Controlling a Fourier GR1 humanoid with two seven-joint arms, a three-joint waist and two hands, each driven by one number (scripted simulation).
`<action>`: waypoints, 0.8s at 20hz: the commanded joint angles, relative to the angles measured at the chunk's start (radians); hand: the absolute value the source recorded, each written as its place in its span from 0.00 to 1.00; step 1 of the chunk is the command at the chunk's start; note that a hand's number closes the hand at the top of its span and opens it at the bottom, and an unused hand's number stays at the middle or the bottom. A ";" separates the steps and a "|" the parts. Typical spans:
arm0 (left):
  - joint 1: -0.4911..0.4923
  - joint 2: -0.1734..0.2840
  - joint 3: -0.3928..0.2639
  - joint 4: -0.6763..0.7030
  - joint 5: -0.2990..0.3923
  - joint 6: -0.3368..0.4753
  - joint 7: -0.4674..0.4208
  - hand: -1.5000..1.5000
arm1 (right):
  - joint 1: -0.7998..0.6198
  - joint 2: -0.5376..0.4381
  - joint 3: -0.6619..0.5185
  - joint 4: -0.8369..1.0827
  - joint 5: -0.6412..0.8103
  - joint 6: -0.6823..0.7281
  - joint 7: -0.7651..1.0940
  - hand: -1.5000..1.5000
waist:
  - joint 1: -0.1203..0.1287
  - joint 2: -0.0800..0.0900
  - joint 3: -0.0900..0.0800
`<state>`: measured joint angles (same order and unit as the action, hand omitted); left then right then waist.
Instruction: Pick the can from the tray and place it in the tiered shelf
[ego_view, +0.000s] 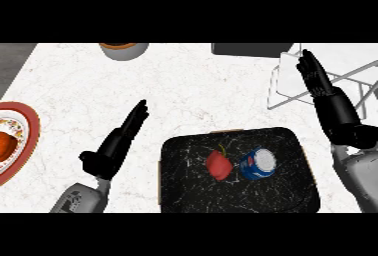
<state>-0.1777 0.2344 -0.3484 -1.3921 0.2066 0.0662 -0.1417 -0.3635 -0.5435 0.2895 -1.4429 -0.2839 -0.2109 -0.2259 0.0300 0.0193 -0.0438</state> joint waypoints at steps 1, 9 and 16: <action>0.064 0.021 0.055 0.000 0.039 0.006 0.013 0.50 | 0.012 -0.023 -0.012 -0.041 0.029 -0.034 0.060 1.00 | -0.025 -0.023 0.043; 0.156 0.083 0.210 0.121 0.125 0.134 0.257 0.50 | 0.338 -0.194 -0.180 0.097 0.027 -0.193 0.246 1.00 | -0.096 -0.022 0.042; 0.176 0.110 0.213 0.036 0.137 0.101 0.359 0.50 | 0.648 -0.208 -0.236 -0.224 -0.054 -0.039 0.081 0.00 | -0.052 -0.025 0.044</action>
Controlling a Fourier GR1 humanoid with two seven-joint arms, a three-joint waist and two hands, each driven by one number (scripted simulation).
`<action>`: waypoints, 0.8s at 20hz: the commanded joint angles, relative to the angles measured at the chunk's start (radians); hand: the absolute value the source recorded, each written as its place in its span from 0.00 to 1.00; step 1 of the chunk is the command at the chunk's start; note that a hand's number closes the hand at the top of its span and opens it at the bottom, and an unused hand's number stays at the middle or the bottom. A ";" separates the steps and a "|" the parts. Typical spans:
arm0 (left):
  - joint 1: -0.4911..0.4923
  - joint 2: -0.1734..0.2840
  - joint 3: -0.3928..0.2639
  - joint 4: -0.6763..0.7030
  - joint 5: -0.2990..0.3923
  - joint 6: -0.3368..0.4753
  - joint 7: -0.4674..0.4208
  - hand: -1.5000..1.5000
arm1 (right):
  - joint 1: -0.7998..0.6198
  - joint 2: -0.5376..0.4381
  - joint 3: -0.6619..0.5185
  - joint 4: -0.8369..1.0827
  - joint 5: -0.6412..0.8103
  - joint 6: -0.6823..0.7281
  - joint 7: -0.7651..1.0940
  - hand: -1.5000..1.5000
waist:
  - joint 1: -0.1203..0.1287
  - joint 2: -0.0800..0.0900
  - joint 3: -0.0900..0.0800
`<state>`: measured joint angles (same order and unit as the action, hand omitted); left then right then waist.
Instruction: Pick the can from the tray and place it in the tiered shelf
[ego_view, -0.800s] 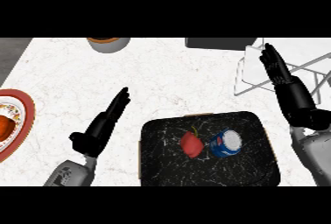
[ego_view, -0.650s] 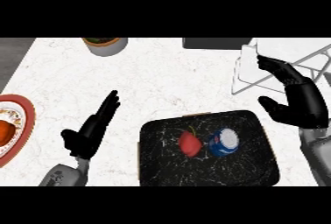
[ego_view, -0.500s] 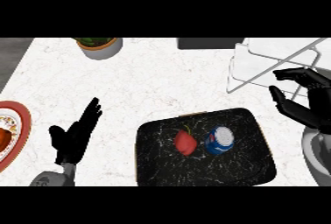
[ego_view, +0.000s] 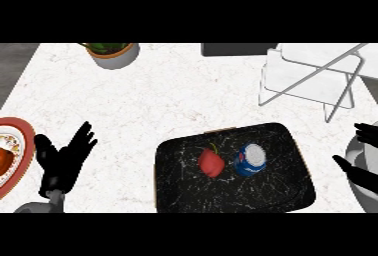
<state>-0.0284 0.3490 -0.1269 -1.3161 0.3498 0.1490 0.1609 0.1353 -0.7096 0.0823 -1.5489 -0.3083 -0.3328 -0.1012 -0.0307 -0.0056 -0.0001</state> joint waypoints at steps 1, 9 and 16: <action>0.004 0.001 0.003 -0.027 0.003 0.009 0.060 0.50 | 0.142 -0.092 -0.037 -0.202 -0.056 0.123 0.016 0.00 | 0.004 -0.001 -0.001; 0.053 -0.047 -0.040 -0.057 -0.050 0.043 0.055 0.50 | 0.242 -0.253 -0.080 -0.563 -0.075 0.179 0.321 0.00 | 0.017 0.000 -0.002; -0.006 -0.014 0.017 -0.015 -0.033 -0.006 0.057 0.50 | 0.104 -0.327 0.004 -0.765 0.020 0.046 0.792 0.00 | 0.035 0.005 -0.003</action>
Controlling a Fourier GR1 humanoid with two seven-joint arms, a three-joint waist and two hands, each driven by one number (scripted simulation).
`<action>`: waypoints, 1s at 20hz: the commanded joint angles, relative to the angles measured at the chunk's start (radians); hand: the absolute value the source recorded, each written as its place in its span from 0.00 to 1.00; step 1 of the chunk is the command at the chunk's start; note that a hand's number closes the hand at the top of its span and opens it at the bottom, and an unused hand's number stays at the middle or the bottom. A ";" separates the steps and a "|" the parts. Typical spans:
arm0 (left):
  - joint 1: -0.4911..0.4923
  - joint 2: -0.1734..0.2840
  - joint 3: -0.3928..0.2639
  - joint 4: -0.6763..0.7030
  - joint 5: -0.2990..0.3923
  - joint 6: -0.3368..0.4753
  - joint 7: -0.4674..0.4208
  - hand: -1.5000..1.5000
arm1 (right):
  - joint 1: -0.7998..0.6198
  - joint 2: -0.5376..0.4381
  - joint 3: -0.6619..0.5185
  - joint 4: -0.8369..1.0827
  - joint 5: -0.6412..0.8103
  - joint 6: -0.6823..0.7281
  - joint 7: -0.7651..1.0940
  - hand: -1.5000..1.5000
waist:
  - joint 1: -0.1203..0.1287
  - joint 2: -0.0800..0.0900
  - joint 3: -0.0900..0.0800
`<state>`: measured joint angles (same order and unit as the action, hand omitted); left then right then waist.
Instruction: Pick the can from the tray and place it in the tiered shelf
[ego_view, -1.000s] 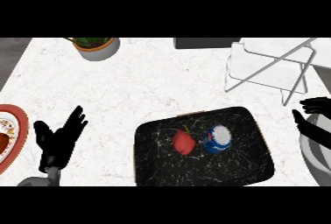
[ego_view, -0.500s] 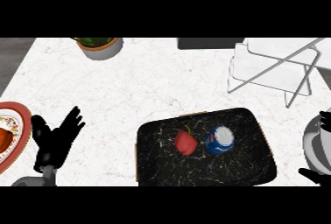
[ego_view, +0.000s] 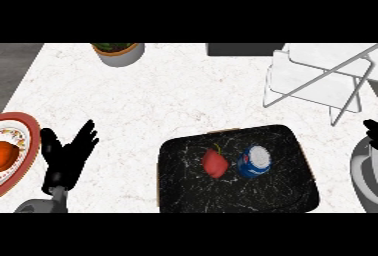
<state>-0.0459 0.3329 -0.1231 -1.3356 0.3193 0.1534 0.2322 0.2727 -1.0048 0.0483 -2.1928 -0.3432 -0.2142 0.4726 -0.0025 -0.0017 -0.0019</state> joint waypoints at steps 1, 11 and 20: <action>-0.056 -0.025 -0.022 0.000 -0.023 0.024 0.049 0.50 | -0.166 -0.031 0.097 -0.067 0.081 -0.113 0.292 0.00 | 0.033 0.009 -0.001; -0.033 -0.013 0.023 0.058 -0.014 -0.054 -0.032 0.50 | -0.500 0.095 0.426 0.041 0.376 -0.124 0.717 0.00 | 0.037 0.009 -0.002; -0.011 -0.011 0.030 -0.034 -0.015 -0.040 0.053 0.50 | -0.649 0.296 0.576 0.233 0.492 -0.020 0.815 0.00 | 0.023 0.002 0.001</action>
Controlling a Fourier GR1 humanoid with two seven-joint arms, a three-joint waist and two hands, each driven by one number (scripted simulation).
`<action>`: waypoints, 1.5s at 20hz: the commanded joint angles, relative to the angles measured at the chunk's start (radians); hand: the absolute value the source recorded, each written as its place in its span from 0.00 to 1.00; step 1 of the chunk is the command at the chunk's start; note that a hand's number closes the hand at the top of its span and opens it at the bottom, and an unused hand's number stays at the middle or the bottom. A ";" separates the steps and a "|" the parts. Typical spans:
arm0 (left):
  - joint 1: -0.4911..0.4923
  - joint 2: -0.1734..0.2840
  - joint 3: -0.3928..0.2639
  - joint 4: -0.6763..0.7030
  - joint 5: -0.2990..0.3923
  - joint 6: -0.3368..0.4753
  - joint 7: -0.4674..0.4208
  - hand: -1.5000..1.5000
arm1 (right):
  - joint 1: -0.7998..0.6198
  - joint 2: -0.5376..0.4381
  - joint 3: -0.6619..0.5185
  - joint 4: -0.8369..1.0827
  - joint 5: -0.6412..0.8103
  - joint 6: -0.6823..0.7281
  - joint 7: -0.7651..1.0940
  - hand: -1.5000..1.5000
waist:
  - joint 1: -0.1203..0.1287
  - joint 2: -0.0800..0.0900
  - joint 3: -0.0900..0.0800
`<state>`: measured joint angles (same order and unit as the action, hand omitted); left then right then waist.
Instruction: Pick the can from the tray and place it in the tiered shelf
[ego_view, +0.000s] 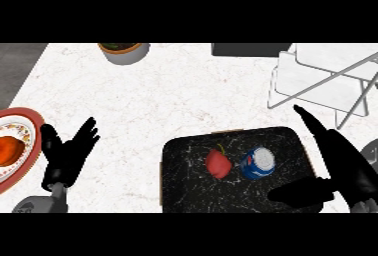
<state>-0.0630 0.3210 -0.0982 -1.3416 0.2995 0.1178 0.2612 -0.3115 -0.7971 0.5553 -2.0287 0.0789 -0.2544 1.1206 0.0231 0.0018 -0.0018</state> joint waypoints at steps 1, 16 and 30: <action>0.014 0.003 0.009 -0.029 -0.012 0.017 0.015 0.50 | -0.071 0.083 0.080 0.017 0.080 0.030 0.243 0.00 | -0.008 -0.003 0.000; 0.024 -0.012 0.034 -0.029 -0.013 -0.024 0.017 0.50 | -0.053 0.302 0.120 0.209 0.297 0.054 0.230 0.00 | -0.012 -0.003 0.001; 0.015 -0.048 0.040 -0.041 -0.048 -0.006 0.054 0.50 | -0.018 0.431 0.074 0.339 0.504 0.122 0.192 0.00 | -0.019 -0.003 0.002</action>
<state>-0.0474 0.2765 -0.0544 -1.3384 0.2563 0.0990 0.2554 -0.3031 -0.4313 0.6390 -1.7211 0.5223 -0.1669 1.1656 0.0024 -0.0018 0.0006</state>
